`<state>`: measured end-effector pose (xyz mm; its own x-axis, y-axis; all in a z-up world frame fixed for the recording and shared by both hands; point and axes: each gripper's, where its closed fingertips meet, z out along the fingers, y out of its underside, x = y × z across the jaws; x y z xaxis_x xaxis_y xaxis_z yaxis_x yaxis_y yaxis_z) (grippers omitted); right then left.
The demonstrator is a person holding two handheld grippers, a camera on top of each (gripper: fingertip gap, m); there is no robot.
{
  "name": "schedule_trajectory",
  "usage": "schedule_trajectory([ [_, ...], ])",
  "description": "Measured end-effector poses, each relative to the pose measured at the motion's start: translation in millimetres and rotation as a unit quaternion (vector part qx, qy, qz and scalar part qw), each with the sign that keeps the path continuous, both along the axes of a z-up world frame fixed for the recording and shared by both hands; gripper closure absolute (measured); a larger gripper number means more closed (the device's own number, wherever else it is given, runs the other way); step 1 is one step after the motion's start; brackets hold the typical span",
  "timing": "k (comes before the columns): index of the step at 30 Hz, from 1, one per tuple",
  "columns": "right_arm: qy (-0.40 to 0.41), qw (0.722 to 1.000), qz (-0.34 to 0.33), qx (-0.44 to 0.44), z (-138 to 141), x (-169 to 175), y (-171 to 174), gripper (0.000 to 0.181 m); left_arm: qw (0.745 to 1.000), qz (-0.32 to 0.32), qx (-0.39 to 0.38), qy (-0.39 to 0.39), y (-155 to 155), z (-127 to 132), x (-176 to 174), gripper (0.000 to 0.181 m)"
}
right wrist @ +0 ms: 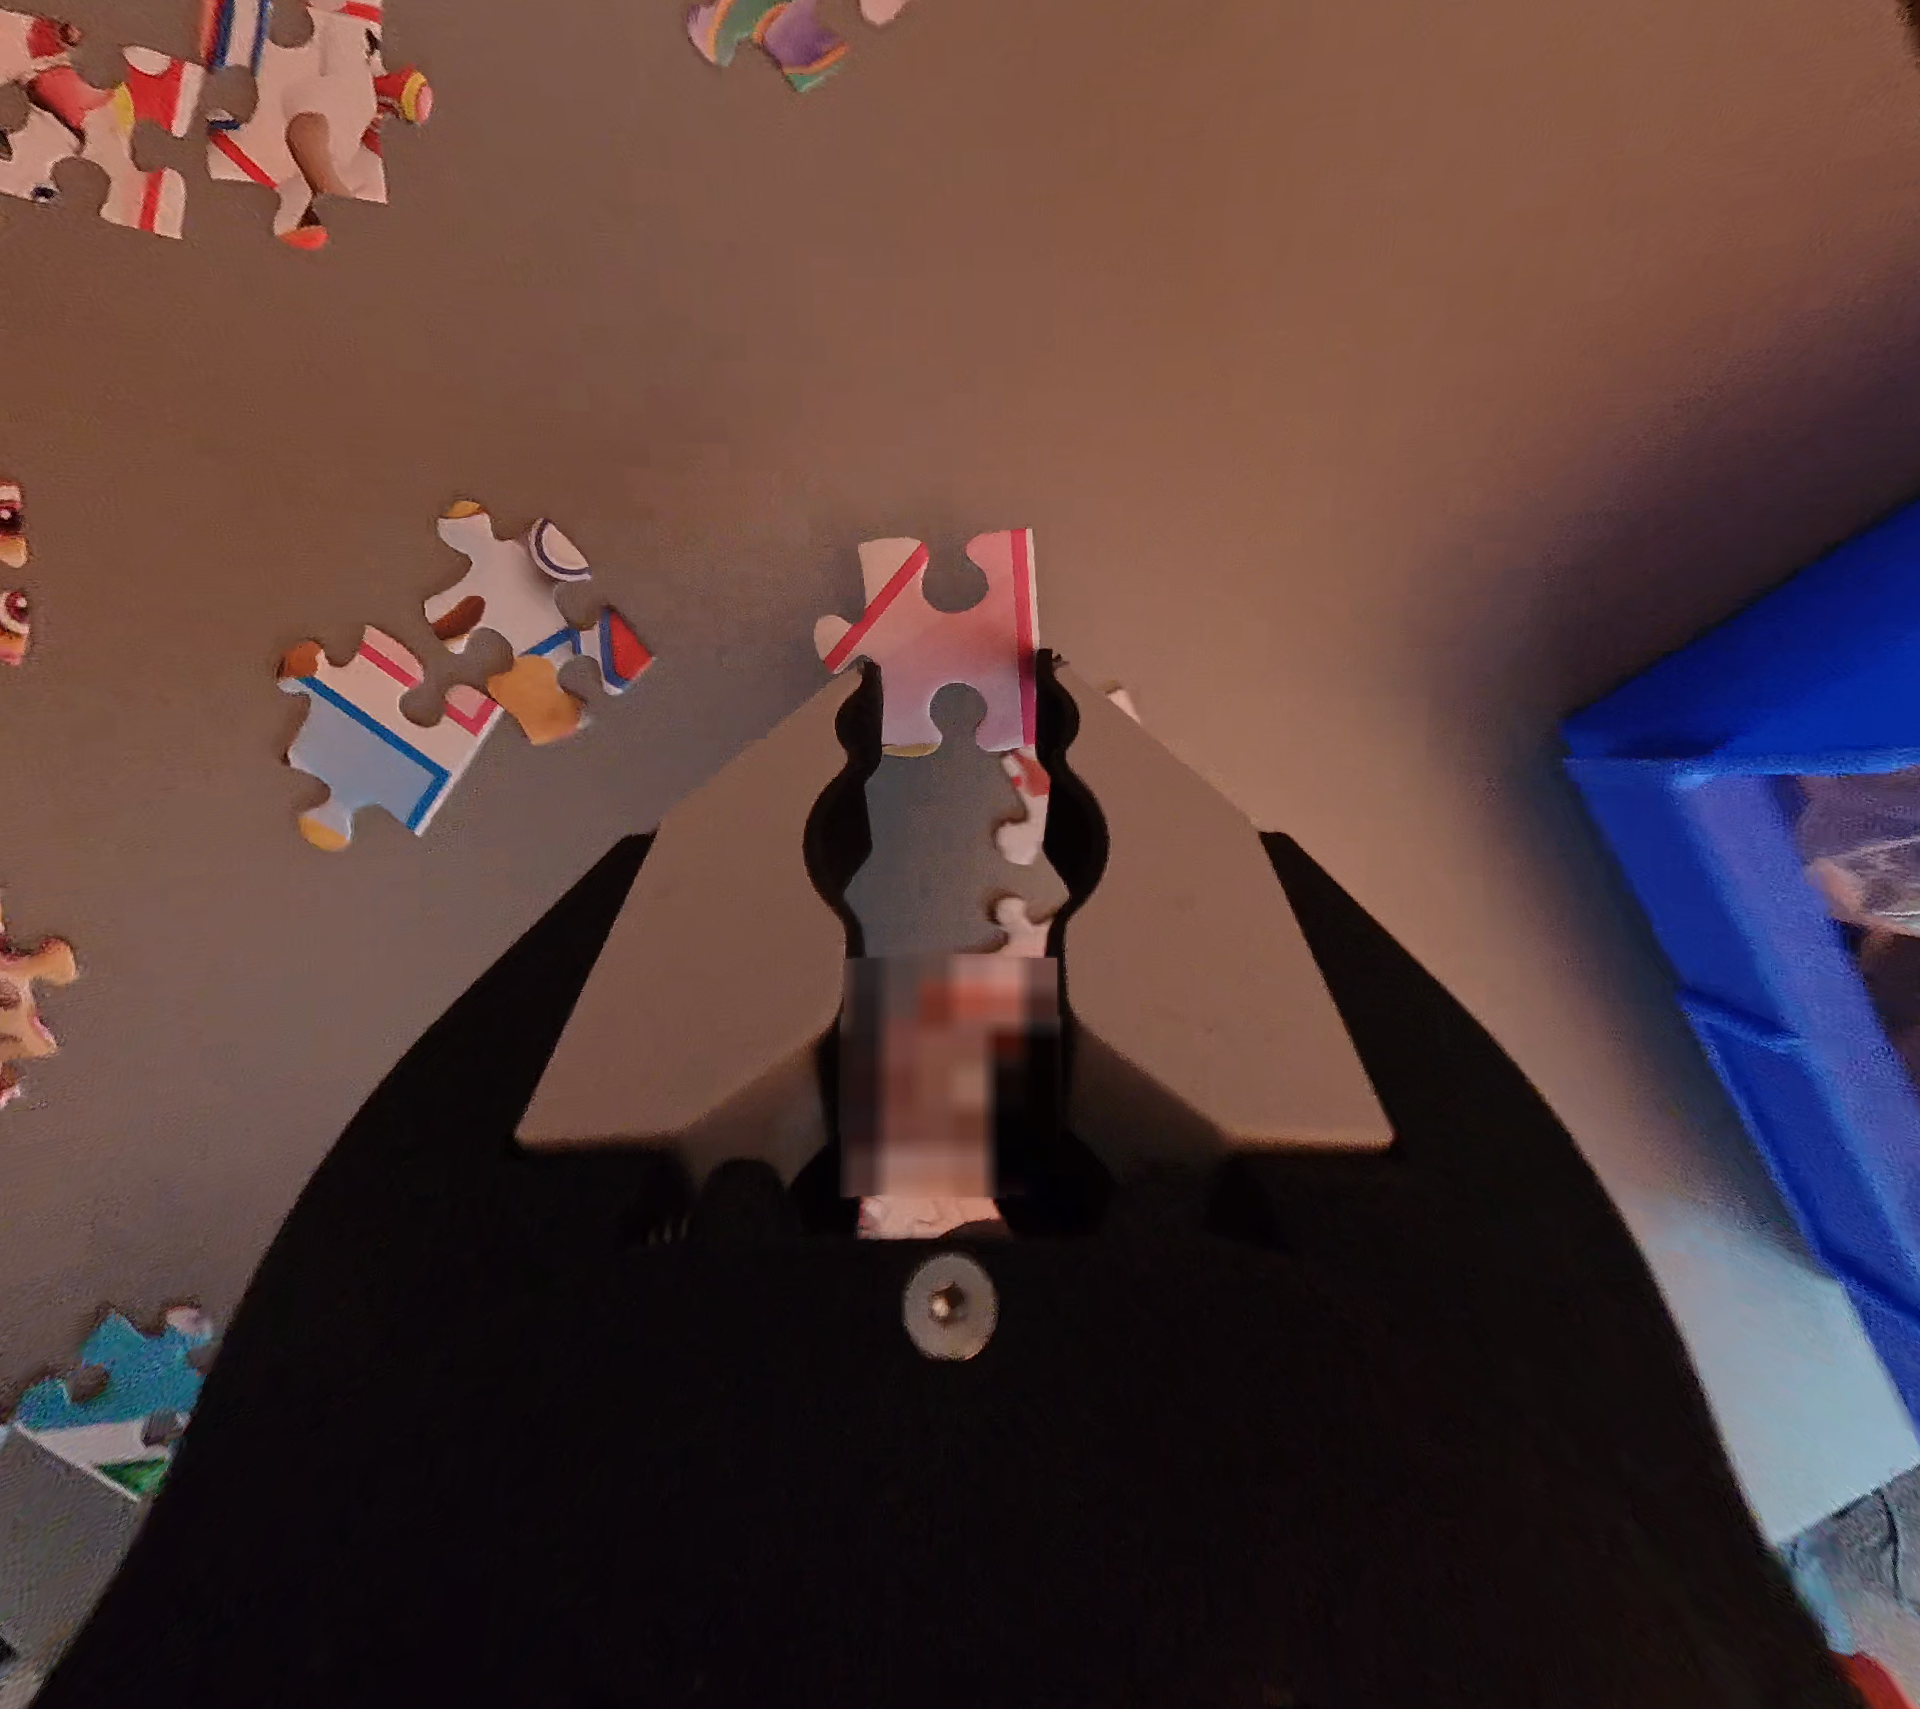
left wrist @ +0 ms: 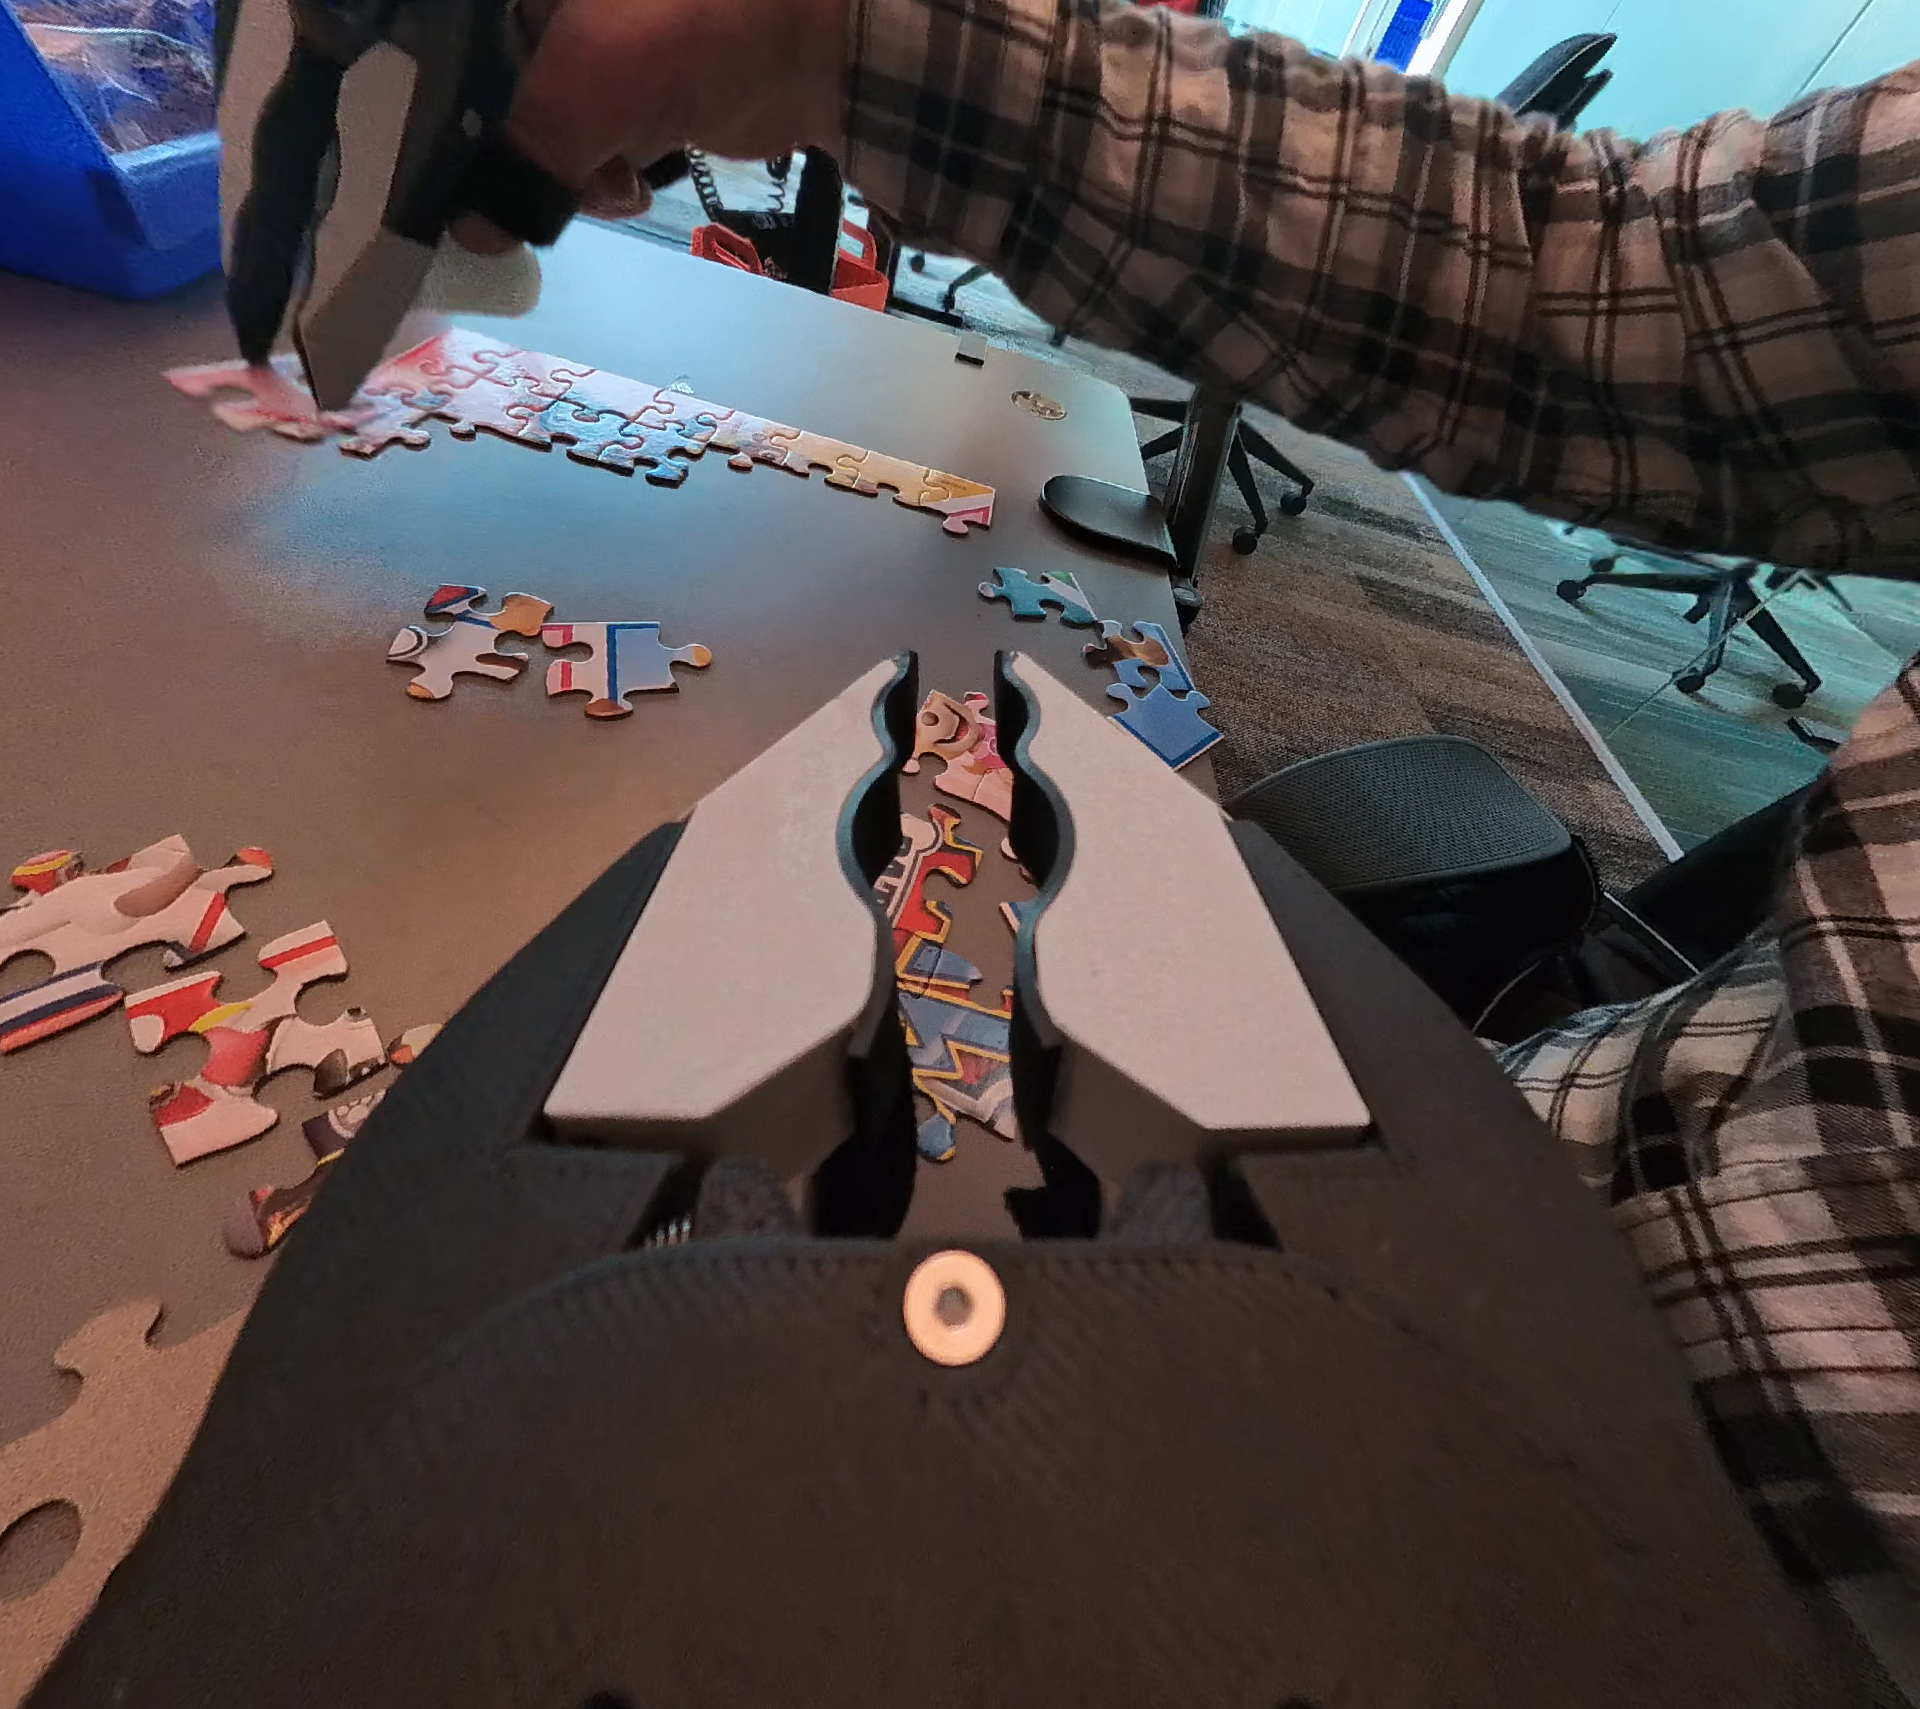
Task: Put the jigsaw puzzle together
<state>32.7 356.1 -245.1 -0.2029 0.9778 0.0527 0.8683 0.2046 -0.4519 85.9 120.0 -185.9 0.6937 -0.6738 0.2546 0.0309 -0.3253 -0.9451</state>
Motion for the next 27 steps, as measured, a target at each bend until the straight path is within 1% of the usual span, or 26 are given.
schedule_trajectory([
  [2,0.002,1.000,0.022,-0.004,12,-1,8,0.153,1.000,0.002,-0.001,0.002,1,-1,-1,0.168],
  [4,-0.018,0.998,0.056,0.006,15,1,15,0.154,1.000,0.004,-0.005,0.004,2,-3,-2,0.168],
  [9,-0.079,0.990,0.112,0.023,-8,8,24,0.154,1.000,0.009,-0.006,-0.002,3,-2,-5,0.168],
  [13,-0.076,0.987,0.140,0.018,-12,6,15,0.154,1.000,0.003,-0.011,-0.003,4,-4,-3,0.168],
  [15,-0.086,0.985,0.146,0.022,-12,12,12,0.154,1.000,0.001,-0.013,-0.001,4,-5,-2,0.168],
  [18,-0.083,0.985,0.148,0.026,-4,26,1,0.153,1.000,0.000,-0.014,-0.004,3,-5,-1,0.168],
  [20,-0.083,0.987,0.132,0.030,3,40,-3,0.153,1.000,-0.001,-0.012,-0.007,3,-3,-1,0.168],
  [23,-0.059,0.989,0.130,0.033,13,59,-14,0.154,1.000,-0.004,-0.011,-0.007,1,-2,0,0.168],
  [27,-0.050,0.991,0.113,0.049,22,78,-7,0.153,1.000,-0.006,-0.011,0.003,1,-4,3,0.168],
])
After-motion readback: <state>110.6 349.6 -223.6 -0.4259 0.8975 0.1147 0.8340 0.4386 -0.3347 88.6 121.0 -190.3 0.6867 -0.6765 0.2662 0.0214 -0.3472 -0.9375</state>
